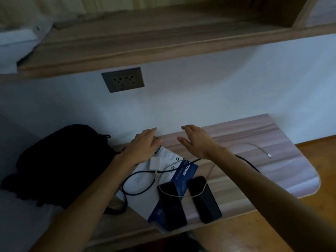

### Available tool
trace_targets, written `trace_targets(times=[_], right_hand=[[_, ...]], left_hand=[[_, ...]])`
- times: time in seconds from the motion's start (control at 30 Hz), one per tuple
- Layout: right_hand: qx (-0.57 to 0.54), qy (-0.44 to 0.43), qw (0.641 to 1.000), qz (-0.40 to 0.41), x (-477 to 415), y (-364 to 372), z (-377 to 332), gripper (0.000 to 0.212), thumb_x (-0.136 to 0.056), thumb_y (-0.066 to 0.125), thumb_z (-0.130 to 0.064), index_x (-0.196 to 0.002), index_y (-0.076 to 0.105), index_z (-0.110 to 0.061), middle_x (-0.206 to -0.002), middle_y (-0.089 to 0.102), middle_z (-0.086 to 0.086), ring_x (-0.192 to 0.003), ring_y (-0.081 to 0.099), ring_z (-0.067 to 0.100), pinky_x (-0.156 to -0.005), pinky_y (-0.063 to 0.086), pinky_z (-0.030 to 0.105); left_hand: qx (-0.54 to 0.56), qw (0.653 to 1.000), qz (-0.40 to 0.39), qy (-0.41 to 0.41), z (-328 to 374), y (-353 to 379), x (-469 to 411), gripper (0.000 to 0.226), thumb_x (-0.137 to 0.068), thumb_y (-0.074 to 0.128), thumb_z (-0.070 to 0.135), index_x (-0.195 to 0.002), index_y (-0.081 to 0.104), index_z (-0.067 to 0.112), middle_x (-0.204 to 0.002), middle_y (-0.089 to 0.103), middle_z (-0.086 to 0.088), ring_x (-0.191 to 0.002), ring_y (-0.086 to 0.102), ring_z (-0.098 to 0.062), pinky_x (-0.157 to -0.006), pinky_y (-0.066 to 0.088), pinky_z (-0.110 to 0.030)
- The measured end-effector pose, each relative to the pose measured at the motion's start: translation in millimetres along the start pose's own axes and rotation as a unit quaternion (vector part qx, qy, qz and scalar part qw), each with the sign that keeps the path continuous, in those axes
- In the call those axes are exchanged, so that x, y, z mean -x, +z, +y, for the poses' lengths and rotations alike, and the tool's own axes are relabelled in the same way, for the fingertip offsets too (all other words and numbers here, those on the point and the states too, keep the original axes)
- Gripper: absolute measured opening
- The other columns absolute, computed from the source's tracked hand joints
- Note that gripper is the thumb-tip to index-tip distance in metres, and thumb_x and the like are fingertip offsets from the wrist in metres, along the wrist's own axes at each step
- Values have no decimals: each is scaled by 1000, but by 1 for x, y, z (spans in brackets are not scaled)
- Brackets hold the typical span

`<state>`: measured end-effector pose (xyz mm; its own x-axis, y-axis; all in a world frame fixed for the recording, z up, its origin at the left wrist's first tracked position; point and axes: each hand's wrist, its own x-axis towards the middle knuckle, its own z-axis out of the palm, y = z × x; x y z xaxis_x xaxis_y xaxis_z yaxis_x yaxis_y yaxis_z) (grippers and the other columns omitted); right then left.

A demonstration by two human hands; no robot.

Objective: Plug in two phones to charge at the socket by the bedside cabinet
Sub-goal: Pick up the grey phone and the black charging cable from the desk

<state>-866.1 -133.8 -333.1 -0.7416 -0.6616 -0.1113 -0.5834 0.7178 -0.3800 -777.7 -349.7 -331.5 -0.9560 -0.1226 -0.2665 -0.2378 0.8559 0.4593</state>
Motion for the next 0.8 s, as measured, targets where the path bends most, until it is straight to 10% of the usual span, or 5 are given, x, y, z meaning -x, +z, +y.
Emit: trace_targets(times=[0.8], right_hand=[[-32,22,983,-181,98,173,5,52,-96,54,-37,-141,45,-13,-129,51,11,-117,49,31,-98,41,40]], left_hand=[[141,977,-80,-141,-19,190,97,51,-104,48,35,-149,39,15,-146,44,-12,-126,53,-25,-102,46,-34]])
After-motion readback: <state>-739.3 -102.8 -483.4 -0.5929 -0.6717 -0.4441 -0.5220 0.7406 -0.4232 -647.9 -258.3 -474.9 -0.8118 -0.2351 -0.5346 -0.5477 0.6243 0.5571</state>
